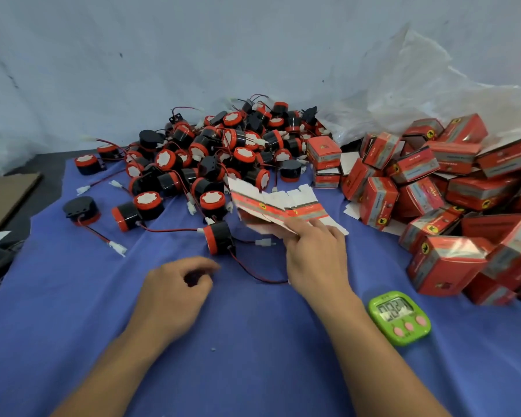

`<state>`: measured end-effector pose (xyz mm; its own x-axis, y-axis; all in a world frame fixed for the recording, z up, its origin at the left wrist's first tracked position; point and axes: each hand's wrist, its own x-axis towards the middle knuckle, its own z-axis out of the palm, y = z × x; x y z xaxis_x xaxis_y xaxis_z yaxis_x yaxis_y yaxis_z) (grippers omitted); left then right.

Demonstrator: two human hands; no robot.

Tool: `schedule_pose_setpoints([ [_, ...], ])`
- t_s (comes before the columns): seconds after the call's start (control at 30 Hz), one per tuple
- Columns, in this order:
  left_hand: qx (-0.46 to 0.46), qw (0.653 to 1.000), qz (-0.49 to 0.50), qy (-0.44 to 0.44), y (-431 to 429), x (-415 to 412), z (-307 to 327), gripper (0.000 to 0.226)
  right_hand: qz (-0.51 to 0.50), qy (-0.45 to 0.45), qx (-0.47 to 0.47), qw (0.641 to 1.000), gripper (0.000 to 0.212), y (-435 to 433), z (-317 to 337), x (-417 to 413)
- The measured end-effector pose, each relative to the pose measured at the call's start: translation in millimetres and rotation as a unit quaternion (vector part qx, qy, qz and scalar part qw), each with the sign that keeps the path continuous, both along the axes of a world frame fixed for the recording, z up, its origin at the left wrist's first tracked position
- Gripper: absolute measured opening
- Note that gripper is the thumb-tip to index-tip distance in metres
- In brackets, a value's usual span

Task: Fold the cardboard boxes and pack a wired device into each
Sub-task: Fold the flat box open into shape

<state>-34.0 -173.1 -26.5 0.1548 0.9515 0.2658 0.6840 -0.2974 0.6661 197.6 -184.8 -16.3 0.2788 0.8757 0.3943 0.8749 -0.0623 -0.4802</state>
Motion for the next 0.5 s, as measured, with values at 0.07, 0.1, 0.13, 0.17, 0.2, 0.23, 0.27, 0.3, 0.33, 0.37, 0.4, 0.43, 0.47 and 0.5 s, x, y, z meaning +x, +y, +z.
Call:
schedule_pose_setpoints([
  [0.07,0.024,0.998,-0.030,0.059,-2,2,-1,0.031,-0.004,0.074,0.008,0.997,0.033,-2,1,-3],
  [0.1,0.038,0.995,-0.044,0.078,-2,3,-3,0.030,-0.013,0.099,-0.010,0.995,0.031,-1,0,-4],
  [0.13,0.046,0.994,-0.051,0.086,-1,3,-4,0.030,-0.029,0.125,-0.026,0.991,0.028,0,-2,-5],
  [0.17,0.048,0.994,-0.053,0.086,0,3,-4,0.029,-0.048,0.160,-0.024,0.986,0.028,1,-3,-5],
  [0.2,0.051,0.994,-0.054,0.083,0,2,-5,0.029,-0.068,0.199,-0.004,0.978,0.034,0,-1,-6],
  [0.23,0.055,0.993,-0.058,0.082,-1,2,-6,0.029,-0.088,0.232,0.034,0.968,0.040,1,0,-5],
  [0.27,0.063,0.993,-0.060,0.085,-2,2,-7,0.030,-0.098,0.251,0.080,0.960,0.041,1,0,-3],
  [0.3,0.078,0.992,-0.057,0.086,-4,3,-8,0.031,-0.095,0.271,0.121,0.950,0.040,1,1,-1],
  [0.33,0.096,0.991,-0.052,0.072,-7,5,-8,0.033,-0.078,0.301,0.147,0.939,0.038,1,3,-2],
  [0.37,0.104,0.993,-0.043,0.029,-8,6,-7,0.033,-0.041,0.339,0.160,0.926,0.035,0,6,-3],
  [0.4,0.097,0.994,-0.026,-0.038,-10,8,-3,0.031,0.012,0.390,0.159,0.907,0.030,-2,9,-7],
  [0.43,0.076,0.990,-0.012,-0.120,-10,9,4,0.029,0.073,0.449,0.135,0.880,0.022,-3,12,-11],
  [0.47,0.048,0.976,-0.011,-0.211,-10,10,11,0.030,0.134,0.506,0.088,0.847,0.014,-4,13,-15],
  [0.5,0.015,0.952,-0.018,-0.306,-9,11,16,0.035,0.177,0.549,0.031,0.816,0.013,-5,12,-18],
])
